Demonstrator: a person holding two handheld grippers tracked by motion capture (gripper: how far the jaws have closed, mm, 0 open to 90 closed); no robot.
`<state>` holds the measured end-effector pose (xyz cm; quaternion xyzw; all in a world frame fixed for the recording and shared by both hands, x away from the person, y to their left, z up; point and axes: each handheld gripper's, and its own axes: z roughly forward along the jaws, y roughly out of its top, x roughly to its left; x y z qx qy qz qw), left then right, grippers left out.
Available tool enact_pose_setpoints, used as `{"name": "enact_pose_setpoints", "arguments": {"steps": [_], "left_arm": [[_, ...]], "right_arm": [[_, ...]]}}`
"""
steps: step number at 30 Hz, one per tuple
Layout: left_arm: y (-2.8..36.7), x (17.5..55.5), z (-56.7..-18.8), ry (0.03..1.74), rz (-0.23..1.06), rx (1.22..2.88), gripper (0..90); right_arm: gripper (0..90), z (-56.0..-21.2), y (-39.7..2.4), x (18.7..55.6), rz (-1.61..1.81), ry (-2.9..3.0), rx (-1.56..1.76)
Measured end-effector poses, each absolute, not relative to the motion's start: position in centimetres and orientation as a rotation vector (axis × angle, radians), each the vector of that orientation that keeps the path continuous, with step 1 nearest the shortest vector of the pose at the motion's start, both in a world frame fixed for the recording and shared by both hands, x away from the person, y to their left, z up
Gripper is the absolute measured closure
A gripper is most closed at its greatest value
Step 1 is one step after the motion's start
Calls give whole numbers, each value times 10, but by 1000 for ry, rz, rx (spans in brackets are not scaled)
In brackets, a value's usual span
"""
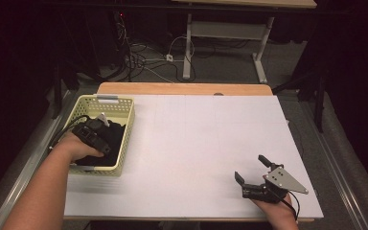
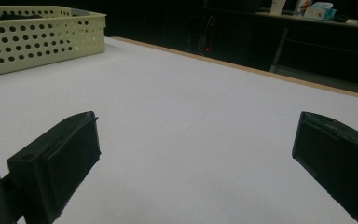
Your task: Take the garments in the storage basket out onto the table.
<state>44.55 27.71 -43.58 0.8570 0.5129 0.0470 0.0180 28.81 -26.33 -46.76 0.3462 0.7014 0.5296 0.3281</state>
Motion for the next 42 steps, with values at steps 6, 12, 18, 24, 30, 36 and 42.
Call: {"name": "enact_pose_setpoints", "arguments": {"steps": [6, 12, 18, 24, 30, 36, 42], "left_arm": [[275, 443, -436, 1583, 189, 2664, 0], [276, 444, -435, 1589, 228, 2645, 0], [277, 444, -434, 1584, 221, 2649, 0], [274, 440, -432, 1508, 208, 2655, 177], [276, 438, -430, 1459, 185, 2635, 339], [279, 436, -427, 1412, 186, 2623, 452], [283, 434, -421, 1396, 182, 2596, 500]], "right_arm": [[14, -468, -263, 288, 1384, 1839, 903], [14, -465, -265, 285, 1396, 1823, 908], [15, -466, -267, 286, 1398, 1822, 920], [17, -465, -270, 286, 1400, 1811, 929], [20, -465, -271, 286, 1403, 1806, 935], [20, -466, -270, 286, 1396, 1811, 934], [20, -466, -269, 286, 1396, 1815, 932]]}}
